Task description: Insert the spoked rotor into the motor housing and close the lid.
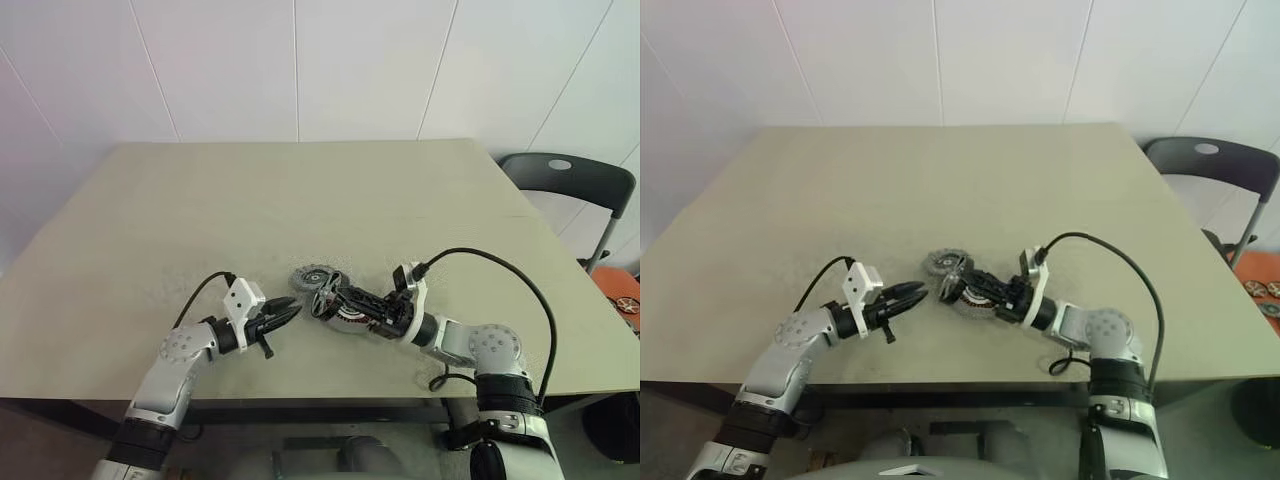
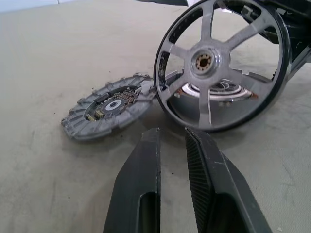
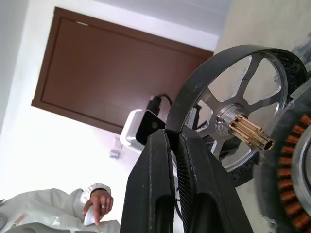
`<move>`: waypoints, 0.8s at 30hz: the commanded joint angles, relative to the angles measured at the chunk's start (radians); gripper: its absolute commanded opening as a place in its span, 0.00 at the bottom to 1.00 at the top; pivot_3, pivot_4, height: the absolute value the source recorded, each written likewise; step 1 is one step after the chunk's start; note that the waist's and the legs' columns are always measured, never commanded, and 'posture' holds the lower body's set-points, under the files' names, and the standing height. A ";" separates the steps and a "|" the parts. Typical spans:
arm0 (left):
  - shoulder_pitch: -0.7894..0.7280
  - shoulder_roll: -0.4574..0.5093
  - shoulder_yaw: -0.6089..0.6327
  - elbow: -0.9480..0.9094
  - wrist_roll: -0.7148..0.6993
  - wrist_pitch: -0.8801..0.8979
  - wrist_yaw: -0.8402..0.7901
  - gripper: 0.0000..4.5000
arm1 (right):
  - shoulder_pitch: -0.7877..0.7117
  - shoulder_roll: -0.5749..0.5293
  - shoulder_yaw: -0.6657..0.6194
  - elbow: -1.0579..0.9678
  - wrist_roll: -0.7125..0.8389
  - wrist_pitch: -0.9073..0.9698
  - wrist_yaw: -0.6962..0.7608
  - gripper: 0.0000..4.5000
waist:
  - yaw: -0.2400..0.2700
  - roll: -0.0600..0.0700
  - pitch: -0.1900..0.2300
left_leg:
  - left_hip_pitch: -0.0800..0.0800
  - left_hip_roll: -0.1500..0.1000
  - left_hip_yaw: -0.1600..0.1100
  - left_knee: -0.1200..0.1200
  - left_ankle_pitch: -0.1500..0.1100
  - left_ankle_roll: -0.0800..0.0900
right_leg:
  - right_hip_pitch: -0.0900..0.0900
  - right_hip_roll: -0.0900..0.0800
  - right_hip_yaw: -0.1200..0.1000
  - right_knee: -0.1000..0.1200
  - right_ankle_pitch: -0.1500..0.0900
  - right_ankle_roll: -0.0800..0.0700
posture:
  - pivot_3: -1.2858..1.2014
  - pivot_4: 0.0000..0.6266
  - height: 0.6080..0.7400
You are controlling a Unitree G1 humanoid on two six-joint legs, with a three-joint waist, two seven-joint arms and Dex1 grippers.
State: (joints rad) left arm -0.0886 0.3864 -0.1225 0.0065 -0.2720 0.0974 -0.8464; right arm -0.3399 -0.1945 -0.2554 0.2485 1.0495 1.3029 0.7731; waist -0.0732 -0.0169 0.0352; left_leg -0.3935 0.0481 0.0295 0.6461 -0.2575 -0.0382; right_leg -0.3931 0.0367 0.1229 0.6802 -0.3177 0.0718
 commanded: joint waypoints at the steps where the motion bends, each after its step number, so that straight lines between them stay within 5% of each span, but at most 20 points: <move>1: -0.010 -0.001 0.003 -0.009 0.004 -0.026 -0.003 0.21 | -0.009 0.016 0.019 -0.044 0.011 0.012 -0.013 0.00 | 0.000 0.000 0.000 | 0.000 0.000 0.000 0.000 0.000 0.000 | 0.000 0.000 0.000 0.000 0.000 0.000 | 0.52 0.00 1.00; 20: -0.026 -0.004 0.000 0.080 0.026 -0.084 -0.020 0.21 | -0.133 0.160 -0.128 0.088 0.107 0.009 -0.107 0.00 | -0.011 0.001 0.001 | -0.001 0.000 0.000 0.000 0.000 0.000 | -0.001 0.000 0.000 0.000 0.000 0.000 | 0.52 0.00 1.00; 24: -0.022 -0.003 -0.002 0.068 0.028 -0.078 -0.017 0.21 | -0.118 0.149 -0.072 0.047 0.086 0.037 -0.079 0.00 | -0.011 0.001 0.001 | -0.002 0.000 0.000 0.000 0.000 0.000 | -0.001 0.000 0.000 0.000 0.001 -0.001 | 0.52 0.00 1.00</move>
State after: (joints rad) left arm -0.0949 0.3829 -0.1279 0.1000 -0.2475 0.0319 -0.8649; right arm -0.4440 -0.0471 -0.3448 0.3516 1.1046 1.3261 0.6573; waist -0.0841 -0.0160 0.0357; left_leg -0.3953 0.0481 0.0294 0.6461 -0.2575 -0.0382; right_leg -0.3945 0.0366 0.1228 0.6806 -0.3169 0.0707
